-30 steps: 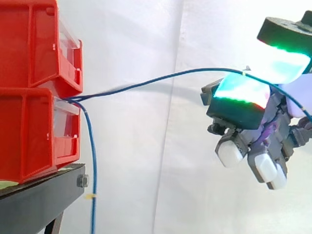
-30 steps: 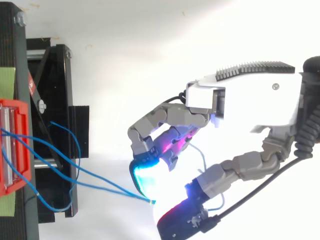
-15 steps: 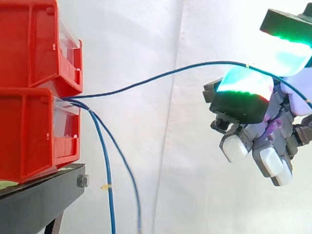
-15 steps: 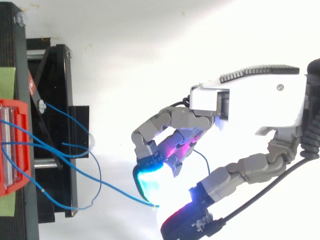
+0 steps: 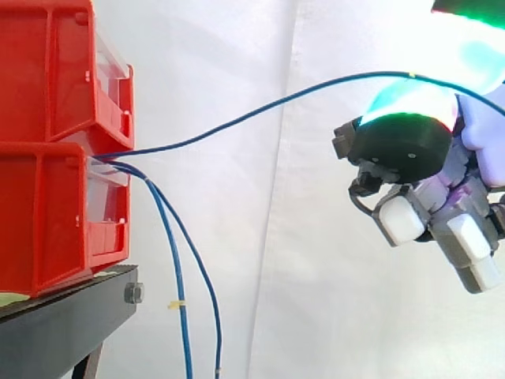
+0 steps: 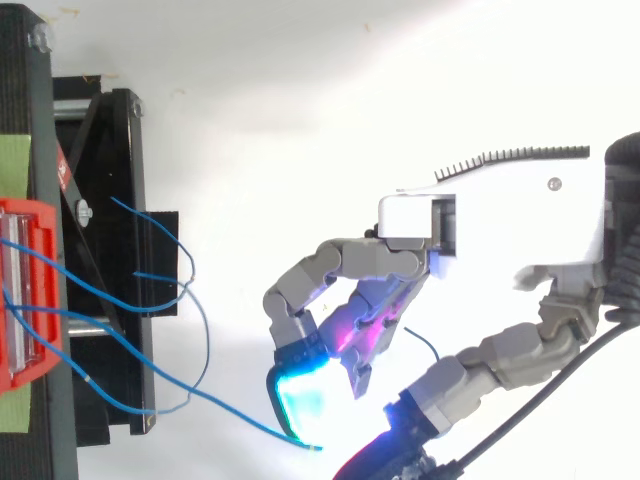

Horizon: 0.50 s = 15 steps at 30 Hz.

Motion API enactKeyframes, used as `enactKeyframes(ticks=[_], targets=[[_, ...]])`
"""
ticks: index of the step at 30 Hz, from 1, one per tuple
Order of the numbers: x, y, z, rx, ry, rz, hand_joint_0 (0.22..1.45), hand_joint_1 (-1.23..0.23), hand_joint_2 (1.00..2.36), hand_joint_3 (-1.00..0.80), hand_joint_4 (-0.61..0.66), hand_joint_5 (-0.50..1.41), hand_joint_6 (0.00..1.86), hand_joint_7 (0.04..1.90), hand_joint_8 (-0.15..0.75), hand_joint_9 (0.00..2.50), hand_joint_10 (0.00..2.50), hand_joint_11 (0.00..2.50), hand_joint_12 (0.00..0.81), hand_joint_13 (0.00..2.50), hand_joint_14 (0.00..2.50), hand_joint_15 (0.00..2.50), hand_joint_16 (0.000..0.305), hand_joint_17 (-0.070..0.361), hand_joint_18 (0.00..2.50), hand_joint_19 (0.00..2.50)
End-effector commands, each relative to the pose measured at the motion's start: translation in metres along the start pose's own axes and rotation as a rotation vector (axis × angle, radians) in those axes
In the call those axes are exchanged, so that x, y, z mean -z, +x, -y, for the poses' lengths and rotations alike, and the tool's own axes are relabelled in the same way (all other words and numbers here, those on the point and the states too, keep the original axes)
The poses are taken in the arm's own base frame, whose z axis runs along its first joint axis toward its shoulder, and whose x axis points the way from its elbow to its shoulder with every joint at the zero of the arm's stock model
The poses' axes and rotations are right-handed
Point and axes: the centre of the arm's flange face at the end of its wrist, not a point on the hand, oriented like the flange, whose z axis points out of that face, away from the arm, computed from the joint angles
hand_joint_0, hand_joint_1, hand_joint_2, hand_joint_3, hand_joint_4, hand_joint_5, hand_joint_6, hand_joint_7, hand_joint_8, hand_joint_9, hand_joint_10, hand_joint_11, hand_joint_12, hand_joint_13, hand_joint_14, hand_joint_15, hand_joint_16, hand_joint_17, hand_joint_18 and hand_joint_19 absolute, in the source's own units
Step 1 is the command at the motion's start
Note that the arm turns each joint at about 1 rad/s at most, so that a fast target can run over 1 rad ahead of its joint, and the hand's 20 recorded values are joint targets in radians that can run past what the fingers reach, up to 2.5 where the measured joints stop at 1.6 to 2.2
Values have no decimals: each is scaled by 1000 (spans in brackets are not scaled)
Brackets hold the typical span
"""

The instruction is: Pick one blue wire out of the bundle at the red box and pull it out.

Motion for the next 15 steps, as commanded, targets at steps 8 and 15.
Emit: enactKeyframes(ticks=[8, 15], targets=[[5, 7, 5, -113, 52, -75, 769, -899, 1012, -322, 62, -127, 938, 1488, 366, 930, 6, 258, 404, 978, 11, 341, 46, 103, 939, 356], [9, 16, 7, -166, 87, -164, 769, -899, 1011, -320, 57, -127, 938, 1490, 364, 926, 4, 252, 403, 976, 11, 349, 46, 103, 939, 364]])
